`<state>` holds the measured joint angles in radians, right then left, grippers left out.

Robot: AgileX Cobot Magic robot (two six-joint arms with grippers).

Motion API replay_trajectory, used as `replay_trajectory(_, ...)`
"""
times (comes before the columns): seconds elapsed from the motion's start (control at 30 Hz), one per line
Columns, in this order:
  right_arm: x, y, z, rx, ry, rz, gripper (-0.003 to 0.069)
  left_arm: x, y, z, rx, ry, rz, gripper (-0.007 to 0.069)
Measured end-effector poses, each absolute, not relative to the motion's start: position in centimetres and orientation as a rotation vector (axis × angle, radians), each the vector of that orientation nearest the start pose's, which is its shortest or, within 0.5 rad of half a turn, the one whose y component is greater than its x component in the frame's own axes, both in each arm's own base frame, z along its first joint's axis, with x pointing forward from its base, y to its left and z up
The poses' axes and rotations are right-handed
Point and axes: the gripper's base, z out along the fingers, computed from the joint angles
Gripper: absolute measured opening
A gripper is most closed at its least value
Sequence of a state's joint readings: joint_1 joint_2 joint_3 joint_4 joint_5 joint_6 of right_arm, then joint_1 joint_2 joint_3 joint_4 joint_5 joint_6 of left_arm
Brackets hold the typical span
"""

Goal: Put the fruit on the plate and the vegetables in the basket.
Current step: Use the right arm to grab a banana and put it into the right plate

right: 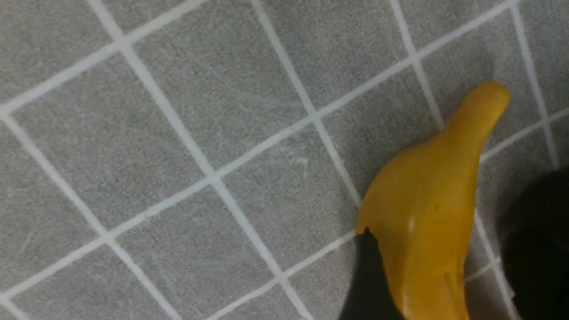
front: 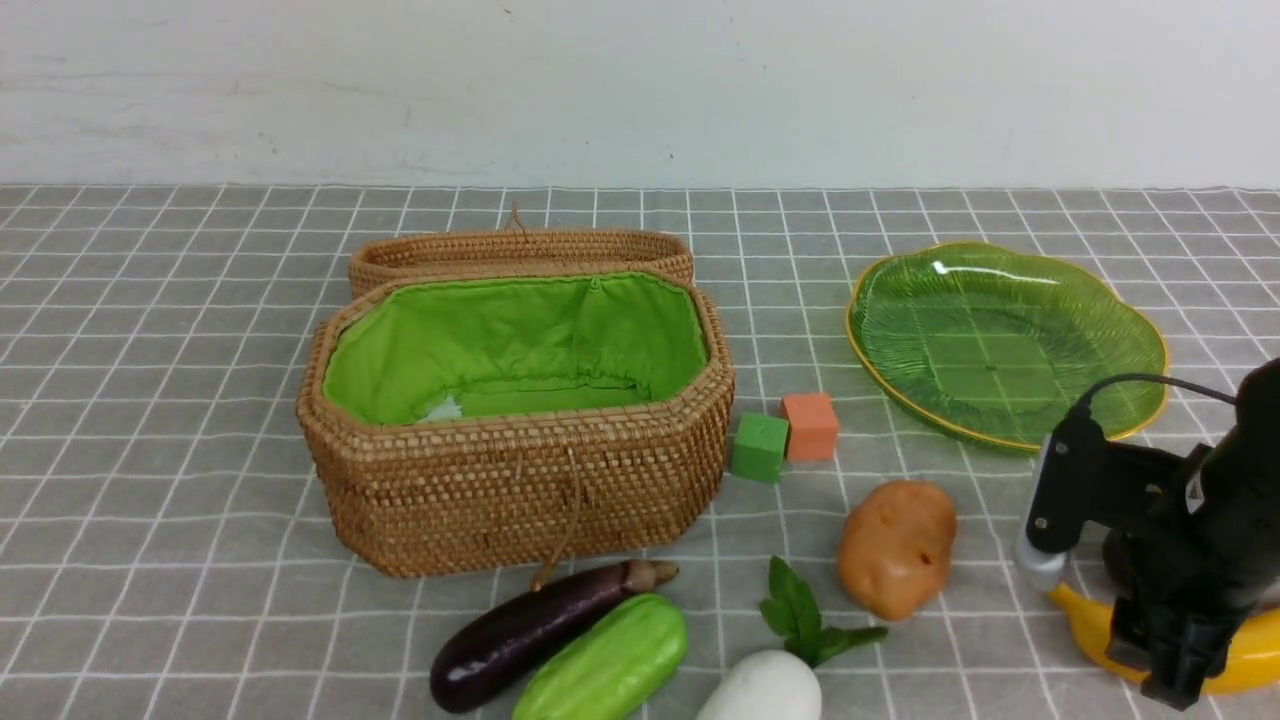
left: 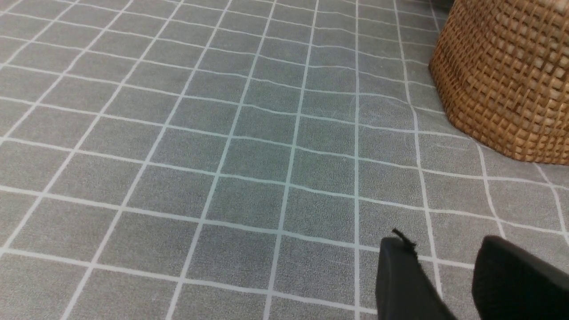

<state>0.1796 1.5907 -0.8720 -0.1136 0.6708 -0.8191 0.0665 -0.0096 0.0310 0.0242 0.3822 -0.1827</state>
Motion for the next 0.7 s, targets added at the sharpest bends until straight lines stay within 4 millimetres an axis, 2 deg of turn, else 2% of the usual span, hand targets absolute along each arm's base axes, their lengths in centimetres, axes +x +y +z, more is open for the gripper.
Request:
replay_trajectory(0.2,28.3,4.5,17.3,-1.508,2.539,-0.216,0.0376,5.2,0.4,16.9,-0.220,1.875,-0.056,0.0239)
replay_trajectory(0.3,28.2,4.5,17.2,-1.515,2.560,-0.204,0.0311,5.2,0.4,16.9,-0.220,1.875,-0.056,0.0239)
replay_trajectory(0.5,27.9,4.5,17.2,-1.506,2.608,-0.161,0.0307,5.2,0.4,16.9,-0.220,1.875,-0.056,0.0239)
replay_trajectory(0.6,27.5,4.7,17.6,-1.482,2.642,-0.116,0.0307,5.2,0.4,16.9,-0.220,1.875,-0.056,0.0239)
replay_trajectory(0.7,27.6,5.3,20.0,-1.396,2.662,-0.011,0.0307,5.2,0.4,16.9,-0.220,1.875,-0.056,0.0239)
